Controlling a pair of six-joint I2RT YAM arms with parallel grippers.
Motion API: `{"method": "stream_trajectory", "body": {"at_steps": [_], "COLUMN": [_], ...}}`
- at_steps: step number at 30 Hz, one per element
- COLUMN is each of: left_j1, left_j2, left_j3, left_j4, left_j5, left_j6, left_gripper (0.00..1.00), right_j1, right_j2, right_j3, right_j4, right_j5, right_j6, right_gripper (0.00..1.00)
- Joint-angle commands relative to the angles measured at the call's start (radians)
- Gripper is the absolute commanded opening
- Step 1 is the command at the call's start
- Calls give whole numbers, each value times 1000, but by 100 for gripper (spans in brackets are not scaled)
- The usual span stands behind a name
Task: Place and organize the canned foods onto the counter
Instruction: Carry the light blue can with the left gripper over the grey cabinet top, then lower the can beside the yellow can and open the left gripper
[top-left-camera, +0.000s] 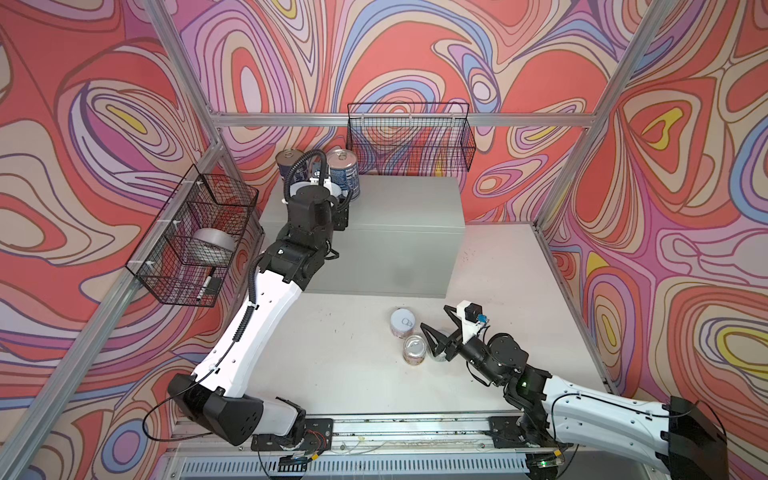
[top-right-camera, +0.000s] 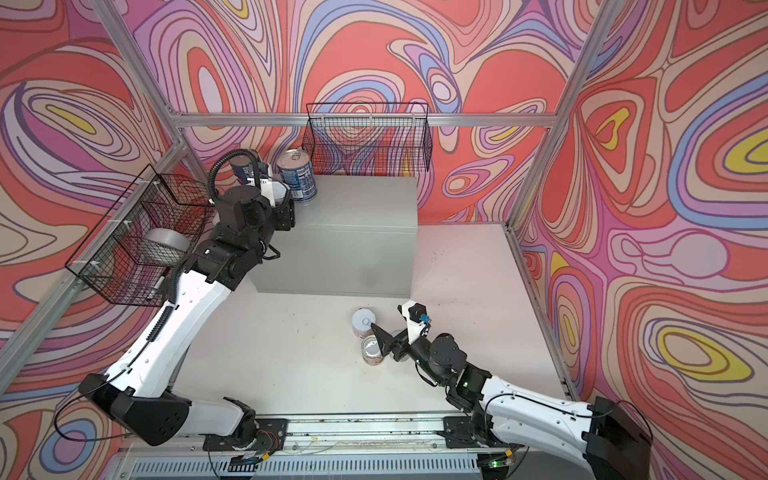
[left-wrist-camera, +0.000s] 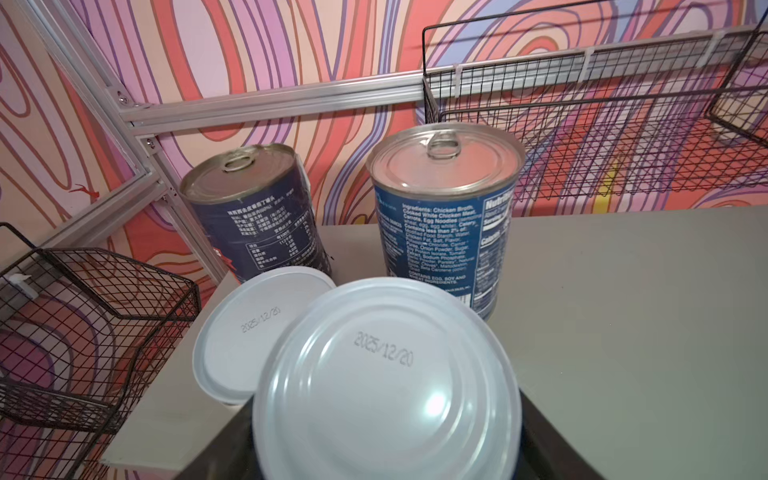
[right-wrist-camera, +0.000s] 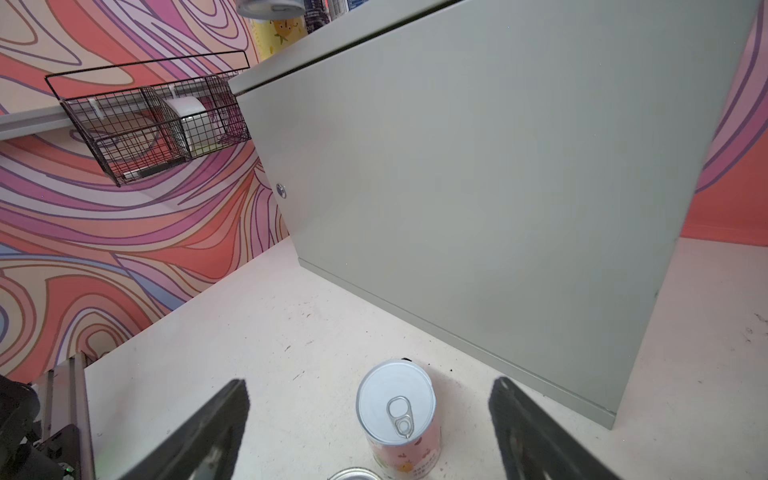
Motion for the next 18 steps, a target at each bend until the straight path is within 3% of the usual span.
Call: {"method": "stream_trajectory", "body": {"at_steps": [1, 18], "left_j1": [12, 69], "left_j2": [12, 58], "left_j3": [40, 26], "left_j4": [44, 84], "left_j5": [42, 33], "left_j6": [-15, -5], "left_gripper": [36, 36], "right_j1": [0, 1], "right_j2": [-8, 63], "right_j3": [28, 75], "right_j4": [-28, -39], "right_j5": [-8, -31], "right_j6": [1, 2], "right_gripper": [93, 93]}}
